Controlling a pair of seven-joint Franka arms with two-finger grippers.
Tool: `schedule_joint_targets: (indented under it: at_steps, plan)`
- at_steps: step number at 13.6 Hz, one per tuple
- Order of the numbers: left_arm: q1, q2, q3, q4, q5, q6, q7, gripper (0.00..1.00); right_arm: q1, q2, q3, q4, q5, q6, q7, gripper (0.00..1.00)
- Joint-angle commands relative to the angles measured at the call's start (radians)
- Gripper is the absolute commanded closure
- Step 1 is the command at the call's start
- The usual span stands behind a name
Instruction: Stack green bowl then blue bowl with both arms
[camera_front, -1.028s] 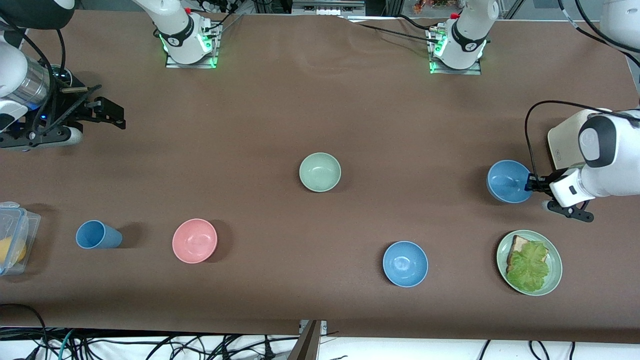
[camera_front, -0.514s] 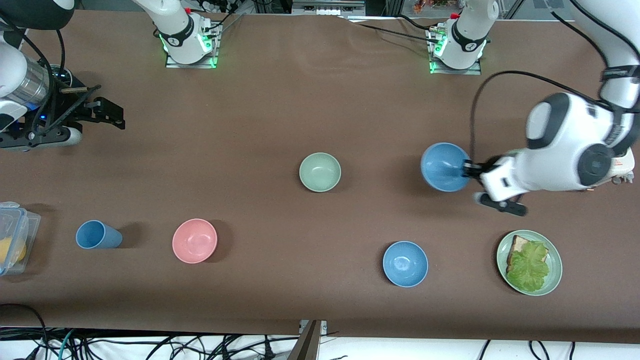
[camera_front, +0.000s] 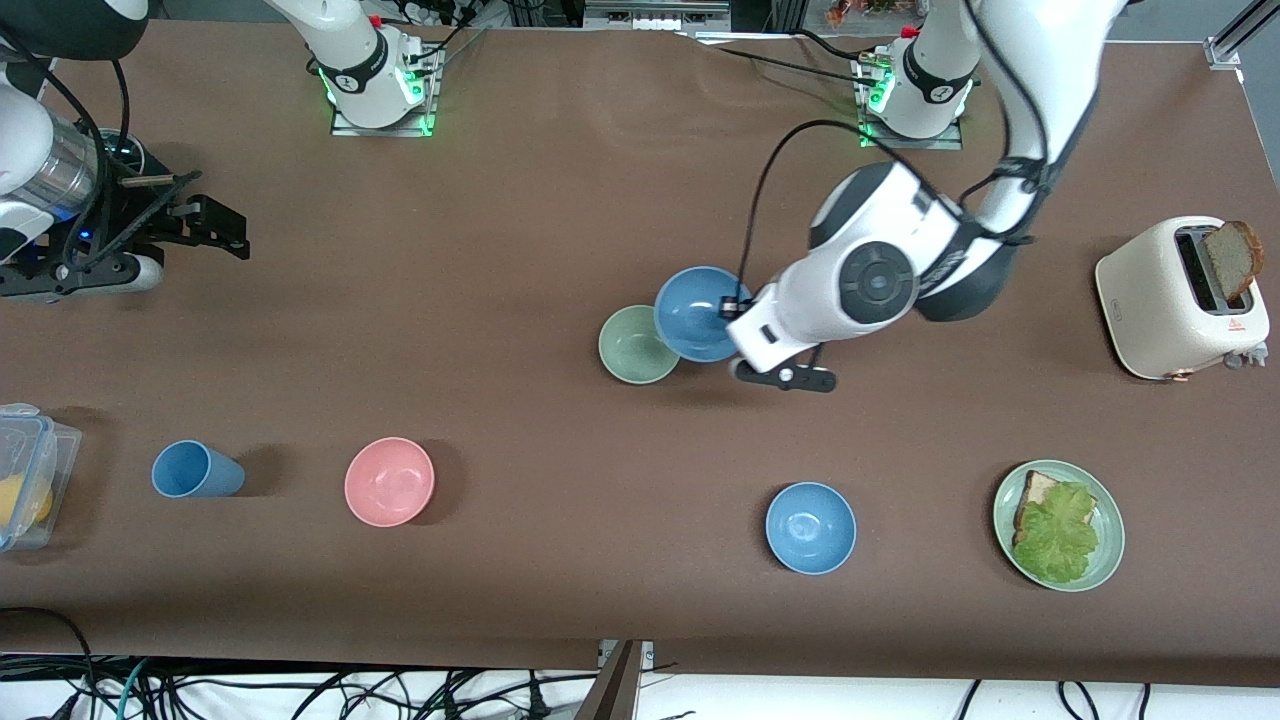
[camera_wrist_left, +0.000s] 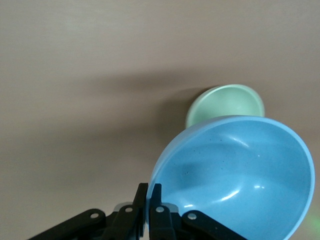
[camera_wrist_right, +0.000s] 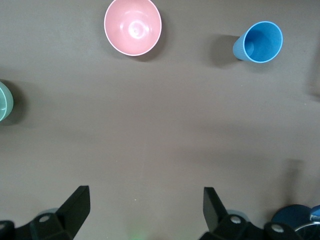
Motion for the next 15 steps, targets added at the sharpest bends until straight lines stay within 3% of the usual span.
schedule_joint_targets:
  at_steps: [1,6,14,15]
  plan:
    - [-0.085,0.097,0.047,0.108,-0.005,0.035,-0.046,1.0,-0.011,0.009,0.007,0.026,-0.013,-0.015,-0.013,0.0]
    - [-0.263,0.145,0.191,0.104,-0.002,0.094,-0.044,1.0,-0.014,0.009,0.005,0.026,-0.013,-0.015,-0.013,0.0]
    - [-0.302,0.202,0.199,0.101,0.069,0.175,-0.039,1.0,-0.016,0.009,0.0,0.026,-0.013,-0.015,-0.013,0.0]
    - [-0.304,0.202,0.199,0.104,0.069,0.175,-0.044,0.74,-0.016,0.009,0.0,0.026,-0.013,-0.015,-0.013,0.0]
